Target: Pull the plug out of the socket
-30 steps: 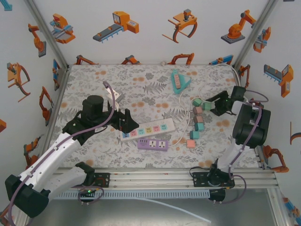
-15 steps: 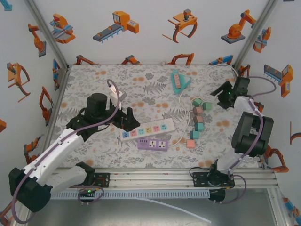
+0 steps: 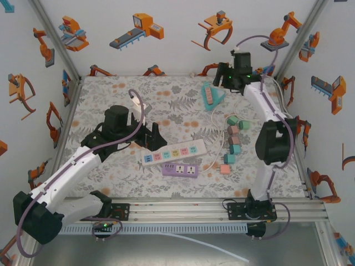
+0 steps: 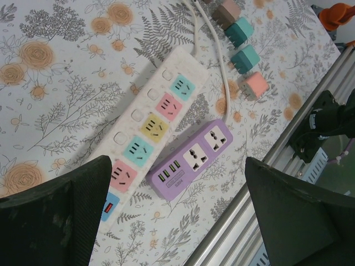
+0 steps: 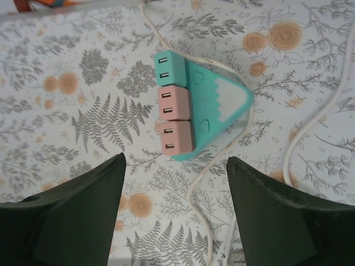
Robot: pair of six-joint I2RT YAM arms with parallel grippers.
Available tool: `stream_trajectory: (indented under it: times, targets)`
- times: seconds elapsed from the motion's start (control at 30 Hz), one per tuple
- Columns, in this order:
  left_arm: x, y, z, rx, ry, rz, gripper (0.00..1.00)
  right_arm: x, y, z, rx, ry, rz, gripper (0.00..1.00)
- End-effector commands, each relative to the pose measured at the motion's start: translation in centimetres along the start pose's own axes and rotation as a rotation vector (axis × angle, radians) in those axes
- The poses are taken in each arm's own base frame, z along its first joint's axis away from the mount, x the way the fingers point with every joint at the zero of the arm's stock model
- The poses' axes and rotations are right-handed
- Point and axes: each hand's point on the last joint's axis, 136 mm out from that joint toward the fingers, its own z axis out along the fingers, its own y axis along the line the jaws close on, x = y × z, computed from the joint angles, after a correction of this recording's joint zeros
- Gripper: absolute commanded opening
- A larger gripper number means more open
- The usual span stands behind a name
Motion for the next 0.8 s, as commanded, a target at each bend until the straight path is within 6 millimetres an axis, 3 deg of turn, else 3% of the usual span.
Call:
stream_trajectory:
  times: [0.0,0.1,0.27,0.33,0.4,0.5,0.67,0.77]
  targets:
    - [-1.8,-0.7,-0.8,0.005,-0.056,0.032,0.97,2.4,0.5,3.5,0.079,0.113,-0.147,0.67]
    - [-1.7,-0.9,-0.8,0.01,-0.048,0.03,0.97,2.8,1.9,6.3,0.12,0.146,-0.255,0.68]
    - [-1.3,-0.6,-1.3,-0.021,-0.043,0.018,0.97,4.6,2.5,9.6,0.188,0.197,-0.349,0.65]
    - [-1.2,-0.4,-1.7,-0.038,-0.06,0.01,0.97,5.5,3.0,10.6,0.172,0.213,-0.361,0.55]
    - [-1.0,-0.2,-2.1,-0.054,-0.071,0.004,0.97,6.3,3.8,11.2,0.123,0.228,-0.369,0.37]
    - [-0.8,0.1,-2.4,-0.072,-0.08,-0.001,0.97,6.9,4.8,11.1,0.093,0.241,-0.425,0.25]
    - [-0.7,0.4,-2.4,-0.087,-0.076,0.002,0.97,7.6,6.4,10.0,0.018,0.263,-0.55,0.2]
    - [-0.8,0.4,-2.0,-0.085,-0.07,0.002,0.97,8.7,8.9,8.6,-0.119,0.272,-0.64,0.18]
